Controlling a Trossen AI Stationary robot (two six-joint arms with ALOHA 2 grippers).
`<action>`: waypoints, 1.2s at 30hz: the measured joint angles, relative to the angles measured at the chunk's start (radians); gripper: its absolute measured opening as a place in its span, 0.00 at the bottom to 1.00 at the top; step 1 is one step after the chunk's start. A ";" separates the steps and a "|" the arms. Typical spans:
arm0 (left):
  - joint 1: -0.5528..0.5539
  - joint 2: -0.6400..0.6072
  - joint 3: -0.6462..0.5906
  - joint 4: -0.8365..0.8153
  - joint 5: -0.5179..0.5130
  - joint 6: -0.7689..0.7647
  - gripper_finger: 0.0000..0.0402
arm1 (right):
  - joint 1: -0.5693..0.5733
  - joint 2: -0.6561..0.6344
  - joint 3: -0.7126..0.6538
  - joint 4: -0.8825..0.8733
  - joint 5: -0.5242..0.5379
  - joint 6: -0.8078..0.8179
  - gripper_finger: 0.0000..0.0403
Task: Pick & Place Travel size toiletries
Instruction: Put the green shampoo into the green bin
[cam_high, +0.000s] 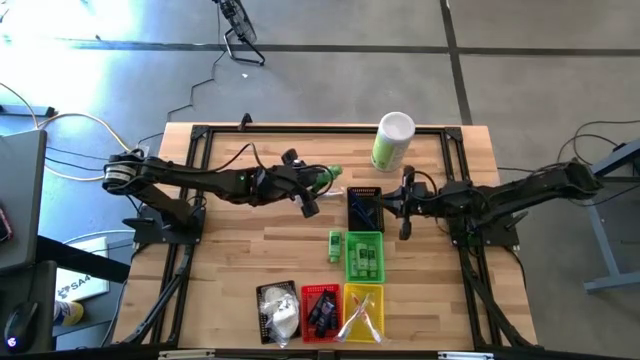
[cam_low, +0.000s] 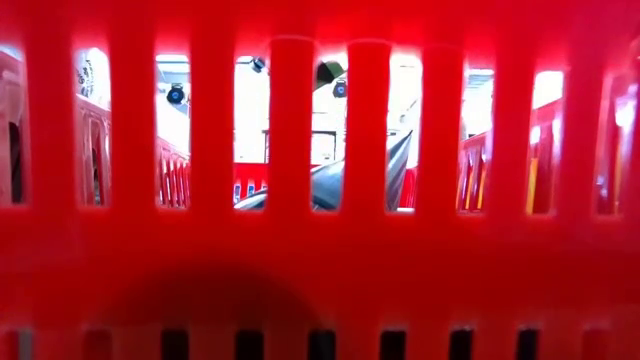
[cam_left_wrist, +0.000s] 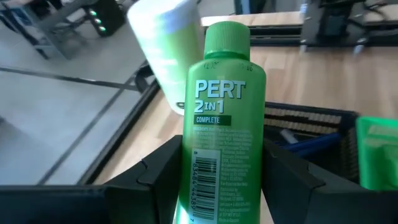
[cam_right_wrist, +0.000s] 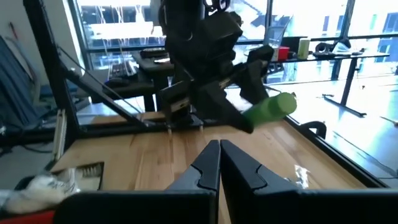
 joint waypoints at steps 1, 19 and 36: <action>0.000 0.000 0.000 0.000 0.015 -0.011 0.45 | 0.000 0.023 0.000 0.030 0.005 -0.001 0.01; 0.000 0.000 0.000 0.042 0.196 -0.043 0.45 | 0.000 0.317 0.000 0.297 0.054 -0.003 0.24; 0.000 0.002 0.000 0.117 0.390 -0.044 0.45 | -0.032 0.463 0.002 0.554 0.017 -0.002 0.80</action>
